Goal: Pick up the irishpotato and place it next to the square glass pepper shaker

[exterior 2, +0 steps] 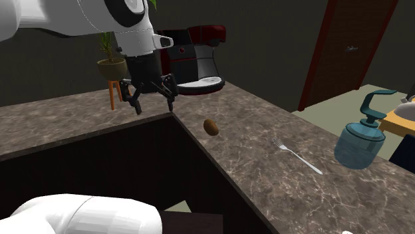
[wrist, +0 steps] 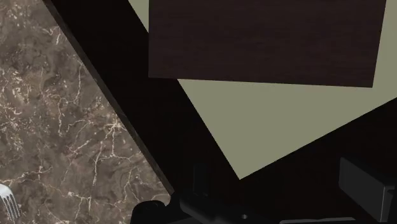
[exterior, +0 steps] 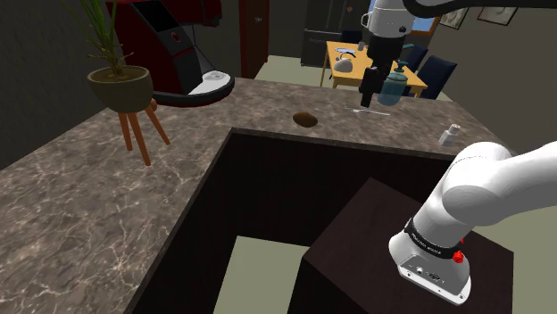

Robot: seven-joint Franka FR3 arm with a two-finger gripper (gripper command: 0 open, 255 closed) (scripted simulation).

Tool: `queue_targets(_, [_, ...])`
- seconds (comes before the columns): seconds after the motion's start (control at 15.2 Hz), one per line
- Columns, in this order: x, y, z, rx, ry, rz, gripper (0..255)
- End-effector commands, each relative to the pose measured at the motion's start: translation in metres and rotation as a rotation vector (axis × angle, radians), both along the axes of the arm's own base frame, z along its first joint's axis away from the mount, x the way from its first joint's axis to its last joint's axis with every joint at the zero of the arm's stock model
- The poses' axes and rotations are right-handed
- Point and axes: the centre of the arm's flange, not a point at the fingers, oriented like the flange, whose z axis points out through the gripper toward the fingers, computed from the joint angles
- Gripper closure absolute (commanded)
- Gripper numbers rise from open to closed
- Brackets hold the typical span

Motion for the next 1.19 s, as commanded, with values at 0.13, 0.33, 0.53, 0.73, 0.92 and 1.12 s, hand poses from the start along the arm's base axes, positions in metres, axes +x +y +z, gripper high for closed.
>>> queue_targets(0.13, [0.016,-0.012,-0.015,0.001,-0.01,0.015,0])
queue_targets(0.33, [0.042,-0.029,-0.037,0.002,-0.025,0.038,0])
queue_targets(0.53, [0.068,-0.046,-0.059,0.003,-0.04,0.062,0])
queue_targets(0.73, [0.094,-0.062,-0.08,0.005,-0.056,0.085,0])
queue_targets(0.92, [0.122,-0.077,-0.101,0.006,-0.071,0.108,0])
queue_targets(1.12, [0.15,-0.092,-0.122,0.007,-0.086,0.131,0])
